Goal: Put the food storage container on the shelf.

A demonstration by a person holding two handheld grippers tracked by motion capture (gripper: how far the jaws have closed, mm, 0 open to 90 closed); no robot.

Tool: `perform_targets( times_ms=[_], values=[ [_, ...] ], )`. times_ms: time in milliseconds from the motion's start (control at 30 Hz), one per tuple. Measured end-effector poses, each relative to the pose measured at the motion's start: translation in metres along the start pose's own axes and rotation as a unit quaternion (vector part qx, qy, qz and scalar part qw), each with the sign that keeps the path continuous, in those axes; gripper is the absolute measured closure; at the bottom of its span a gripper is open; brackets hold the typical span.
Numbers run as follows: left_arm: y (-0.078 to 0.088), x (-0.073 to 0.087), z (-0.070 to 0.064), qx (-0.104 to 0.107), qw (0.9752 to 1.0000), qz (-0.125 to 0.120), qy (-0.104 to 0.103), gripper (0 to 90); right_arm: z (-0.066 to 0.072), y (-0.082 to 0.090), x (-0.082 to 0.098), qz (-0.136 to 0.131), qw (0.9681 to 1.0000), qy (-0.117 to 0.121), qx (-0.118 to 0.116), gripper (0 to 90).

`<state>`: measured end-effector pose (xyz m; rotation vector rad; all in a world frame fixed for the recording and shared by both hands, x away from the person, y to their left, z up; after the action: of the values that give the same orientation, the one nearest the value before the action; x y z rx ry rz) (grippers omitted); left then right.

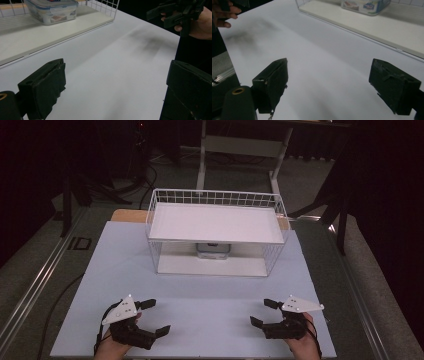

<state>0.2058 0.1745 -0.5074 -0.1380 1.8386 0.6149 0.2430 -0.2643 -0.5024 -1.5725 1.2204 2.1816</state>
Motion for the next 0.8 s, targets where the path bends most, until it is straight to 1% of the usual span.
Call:
perform_targets(
  times_ms=[33, 67, 100, 133, 233, 300, 333, 567, 733, 800],
  values=[
    [-0.001, 0.000, -0.001, 0.000, 1.0000, 0.002, -0.002, 3.3, 0.000, -0.001, 0.001, -0.006, 0.9999, 0.005, -0.014, 15.7],
    [-0.002, 0.001, -0.002, 0.002, 1.0000, 0.003, -0.006, 3.3, 0.000, -0.002, 0.002, -0.005, 0.9997, 0.009, -0.022, 15.7],
    [-0.003, 0.001, -0.003, 0.005, 1.0000, 0.005, -0.004, 3.3, 0.000, -0.003, 0.004, -0.014, 0.9992, 0.025, -0.030, 16.0],
    [-0.003, 0.001, -0.003, 0.005, 1.0000, 0.005, -0.004, 3.3, 0.000, -0.004, 0.004, -0.014, 0.9986, 0.031, -0.039, 16.0],
    [-0.005, 0.001, -0.005, 0.007, 0.9999, 0.006, -0.009, 3.3, -0.001, -0.008, 0.007, 0.003, 0.9986, 0.026, -0.045, 16.0],
    [-0.005, 0.001, -0.006, 0.006, 0.9998, 0.006, -0.018, 3.3, -0.003, -0.009, 0.008, 0.010, 0.9987, 0.029, -0.041, 16.0],
    [-0.004, 0.000, -0.007, 0.006, 0.9998, 0.004, -0.021, 3.3, -0.003, -0.009, 0.008, 0.009, 0.9986, 0.027, -0.045, 16.0],
    [-0.003, 0.002, -0.005, 0.010, 0.9998, 0.002, -0.016, 3.3, -0.008, -0.005, 0.007, 0.006, 0.9990, 0.018, -0.040, 17.5],
    [-0.005, 0.003, -0.004, 0.014, 0.9997, 0.006, -0.019, 3.3, -0.012, -0.008, 0.008, 0.007, 0.9990, 0.012, -0.042, 17.6],
    [-0.005, 0.004, -0.004, 0.015, 0.9997, 0.006, -0.016, 3.3, -0.013, -0.009, 0.009, 0.009, 0.9990, 0.006, -0.044, 17.6]
  ],
)
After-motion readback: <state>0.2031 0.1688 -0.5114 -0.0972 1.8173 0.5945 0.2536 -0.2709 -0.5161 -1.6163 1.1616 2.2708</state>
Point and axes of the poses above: each handheld gripper's, and its own axes: y roughly backward along the jaws, x roughly out of its underside, z roughly to its left, the point moved 1 cm from there along -y, roughly forward along the jaws, and after that the axes turned 7 degrees about x, right-handed, at the moved point
